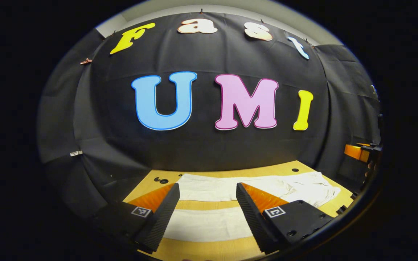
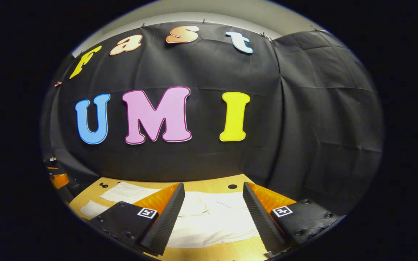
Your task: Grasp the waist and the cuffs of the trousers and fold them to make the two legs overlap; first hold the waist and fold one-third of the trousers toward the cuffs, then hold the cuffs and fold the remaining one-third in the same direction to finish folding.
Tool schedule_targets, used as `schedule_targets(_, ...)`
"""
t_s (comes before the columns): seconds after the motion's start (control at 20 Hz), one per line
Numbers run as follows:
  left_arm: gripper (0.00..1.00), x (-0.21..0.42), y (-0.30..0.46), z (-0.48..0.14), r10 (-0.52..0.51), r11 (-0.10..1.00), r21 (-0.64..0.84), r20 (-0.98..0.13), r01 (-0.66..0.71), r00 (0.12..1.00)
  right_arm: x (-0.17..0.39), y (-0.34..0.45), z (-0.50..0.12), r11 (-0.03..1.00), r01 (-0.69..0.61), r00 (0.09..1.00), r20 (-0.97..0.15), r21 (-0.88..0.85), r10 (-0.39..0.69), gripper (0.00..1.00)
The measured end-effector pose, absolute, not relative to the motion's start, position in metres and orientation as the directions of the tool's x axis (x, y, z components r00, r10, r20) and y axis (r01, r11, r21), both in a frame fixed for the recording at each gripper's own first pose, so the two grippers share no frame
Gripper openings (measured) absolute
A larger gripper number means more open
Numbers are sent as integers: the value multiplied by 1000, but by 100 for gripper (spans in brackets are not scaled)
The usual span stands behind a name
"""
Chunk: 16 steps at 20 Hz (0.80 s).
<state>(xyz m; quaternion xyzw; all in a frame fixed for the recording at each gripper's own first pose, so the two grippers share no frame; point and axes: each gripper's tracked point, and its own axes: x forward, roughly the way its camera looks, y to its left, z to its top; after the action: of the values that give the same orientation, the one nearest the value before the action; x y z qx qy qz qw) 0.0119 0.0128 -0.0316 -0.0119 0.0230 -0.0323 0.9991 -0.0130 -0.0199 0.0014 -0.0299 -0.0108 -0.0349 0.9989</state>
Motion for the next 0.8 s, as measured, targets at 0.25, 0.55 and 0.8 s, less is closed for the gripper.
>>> schedule_targets(0.25, 97, 11, 24, -45, -78, 997, -17, -66, 77, 995, -12, -27, -4, 988, 63, 998, 3, -138, -64, 99)
schedule_targets(0.55, 97, 10, 46, -57, -56, 998, 24, -97, 58, 994, -13, -62, -26, 958, 26, 997, -60, -286, -45, 97)
schedule_targets(0.8, 97, 7, 57, -74, -43, 998, 42, -135, 49, 990, -11, -107, -44, 871, -46, 989, -144, -490, -29, 97)
